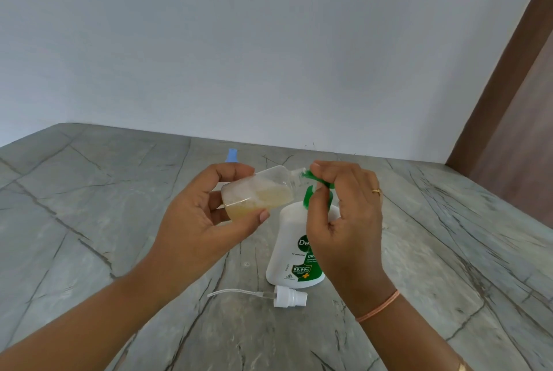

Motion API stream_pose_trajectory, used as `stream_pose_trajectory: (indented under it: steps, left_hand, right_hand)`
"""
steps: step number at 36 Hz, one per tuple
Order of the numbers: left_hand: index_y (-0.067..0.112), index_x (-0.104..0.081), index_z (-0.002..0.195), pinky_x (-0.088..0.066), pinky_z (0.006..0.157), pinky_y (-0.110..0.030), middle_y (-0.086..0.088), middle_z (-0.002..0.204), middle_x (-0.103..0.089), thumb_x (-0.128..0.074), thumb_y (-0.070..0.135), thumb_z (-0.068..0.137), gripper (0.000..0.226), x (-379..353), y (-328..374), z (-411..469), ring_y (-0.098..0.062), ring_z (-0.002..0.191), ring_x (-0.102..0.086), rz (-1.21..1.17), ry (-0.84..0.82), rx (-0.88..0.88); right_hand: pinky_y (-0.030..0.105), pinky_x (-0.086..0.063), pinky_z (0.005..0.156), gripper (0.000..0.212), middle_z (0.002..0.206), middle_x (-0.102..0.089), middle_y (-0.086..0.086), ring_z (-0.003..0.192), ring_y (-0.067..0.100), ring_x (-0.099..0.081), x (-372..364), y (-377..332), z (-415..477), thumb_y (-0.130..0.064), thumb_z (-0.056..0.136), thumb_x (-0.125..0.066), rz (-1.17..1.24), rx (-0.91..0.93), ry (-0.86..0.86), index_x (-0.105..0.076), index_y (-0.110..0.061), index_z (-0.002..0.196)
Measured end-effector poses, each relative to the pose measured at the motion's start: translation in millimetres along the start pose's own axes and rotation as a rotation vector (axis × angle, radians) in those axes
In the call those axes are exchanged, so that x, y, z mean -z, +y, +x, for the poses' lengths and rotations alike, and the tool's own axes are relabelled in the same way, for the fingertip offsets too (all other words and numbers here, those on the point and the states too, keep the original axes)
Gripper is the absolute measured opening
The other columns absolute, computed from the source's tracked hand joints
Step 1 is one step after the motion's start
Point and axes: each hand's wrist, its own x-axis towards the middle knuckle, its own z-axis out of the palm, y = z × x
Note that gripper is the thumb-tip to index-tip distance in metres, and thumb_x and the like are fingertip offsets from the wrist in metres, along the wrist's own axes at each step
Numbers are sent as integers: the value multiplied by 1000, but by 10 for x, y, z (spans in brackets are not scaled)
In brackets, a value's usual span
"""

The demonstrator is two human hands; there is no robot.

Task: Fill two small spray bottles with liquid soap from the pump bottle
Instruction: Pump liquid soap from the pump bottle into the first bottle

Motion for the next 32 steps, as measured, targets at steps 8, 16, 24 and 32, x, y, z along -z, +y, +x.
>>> stream_pose_trajectory:
  steps: [8, 16, 24, 32]
  left_hand:
    - [38, -60, 101, -54, 68, -17, -2, 108, -64, -76, 41, 55, 49, 2, -21, -2, -18, 87, -68, 86, -19, -66]
    - [38, -58, 103, -53, 73, -17, 7, 109, -62, -75, 41, 60, 46, 2, -34, -4, -17, 92, -66, 146, -19, -118]
    - [40, -57, 103, -53, 74, -16, 7, 109, -63, -74, 42, 59, 47, 4, -43, 11, -16, 96, -65, 168, -13, -125]
    - [40, -57, 102, -52, 73, -16, 6, 107, -63, -74, 41, 59, 46, -1, -41, -4, -16, 93, -65, 154, -14, -126]
  right_hand:
    - [41, -46, 73, 21, 95, -54, -17, 88, 9, -51, 73, -42, 65, -12, 81, -45, 18, -39, -23, -59, -20, 97]
    - [42, -46, 72, 19, 95, -54, -15, 88, 14, -54, 99, -29, 68, -10, 81, -47, 9, 3, -27, -61, -15, 94]
    - [43, -45, 71, 19, 96, -53, -14, 87, 15, -52, 19, 16, -5, -7, 81, -46, 44, 4, -2, -61, -13, 92]
    - [42, -47, 72, 22, 94, -53, -18, 89, 7, -49, 77, -37, 44, -13, 81, -45, 60, -62, -23, -58, -21, 96]
